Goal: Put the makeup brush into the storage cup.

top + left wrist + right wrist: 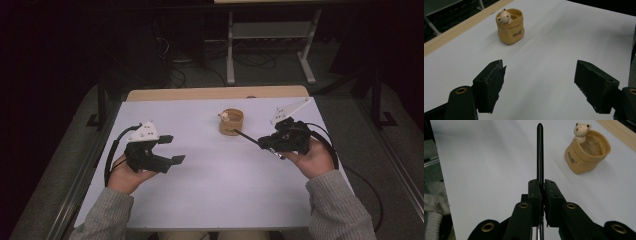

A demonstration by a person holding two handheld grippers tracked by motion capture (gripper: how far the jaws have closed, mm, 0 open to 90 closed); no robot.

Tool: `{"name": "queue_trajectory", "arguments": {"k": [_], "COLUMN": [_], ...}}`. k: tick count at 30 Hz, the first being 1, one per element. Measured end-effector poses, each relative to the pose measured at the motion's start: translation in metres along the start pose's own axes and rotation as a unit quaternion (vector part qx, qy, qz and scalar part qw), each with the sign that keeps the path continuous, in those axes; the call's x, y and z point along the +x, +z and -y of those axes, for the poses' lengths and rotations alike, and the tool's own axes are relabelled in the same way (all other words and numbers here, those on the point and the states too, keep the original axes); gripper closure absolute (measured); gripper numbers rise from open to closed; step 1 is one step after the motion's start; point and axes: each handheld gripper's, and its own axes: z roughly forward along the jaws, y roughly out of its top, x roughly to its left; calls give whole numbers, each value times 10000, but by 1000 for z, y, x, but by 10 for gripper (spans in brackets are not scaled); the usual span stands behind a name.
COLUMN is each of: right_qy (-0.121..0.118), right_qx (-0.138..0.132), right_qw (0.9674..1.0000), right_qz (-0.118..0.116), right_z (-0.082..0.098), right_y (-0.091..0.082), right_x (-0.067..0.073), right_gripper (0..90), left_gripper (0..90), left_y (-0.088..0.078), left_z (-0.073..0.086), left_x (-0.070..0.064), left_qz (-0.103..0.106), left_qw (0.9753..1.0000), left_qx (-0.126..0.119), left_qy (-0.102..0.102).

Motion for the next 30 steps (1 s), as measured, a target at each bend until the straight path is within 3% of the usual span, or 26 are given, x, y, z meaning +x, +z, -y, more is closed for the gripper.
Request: {"name": "queue_trajectory", "arguments": {"k": [6, 7, 9, 11, 20, 21, 27, 30], "right_qy": [-304, -473, -520, -693, -930, -998, -1161, -1288], "right_qx": [66, 170, 212, 349, 612, 671, 706, 746], "right_qw": [9992, 9982, 9978, 9956, 9889, 9869, 9827, 9789], "right_qz": [-236, -316, -358, -523, -985, -1077, -1256, -1397], "right_z": [-18, -23, -24, -28, -34, -35, -38, -41], "right_y": [0, 8, 11, 26, 58, 64, 76, 82], "right_x": [9, 14, 16, 24, 34, 36, 42, 50], "right_gripper": [833, 833, 833, 833, 833, 832, 833, 833], "left_gripper": [245, 253, 257, 266, 282, 292, 340, 371], "left_y": [-3, -3, -3, -2, 10, 13, 24, 31], "left_z": [-10, -12, -12, -13, -13, -15, -18, -18], "left_x": [-2, -4, -5, -7, -7, -9, -15, -20], "left_qz": [71, 114, 148, 189, 327, 401, 583, 734], "left_qw": [9997, 9996, 9994, 9991, 9980, 9975, 9948, 9916], "left_qx": [52, 23, 1, 44, 281, 319, 490, 652], "left_qy": [209, 268, 304, 373, 459, 495, 681, 847]}}
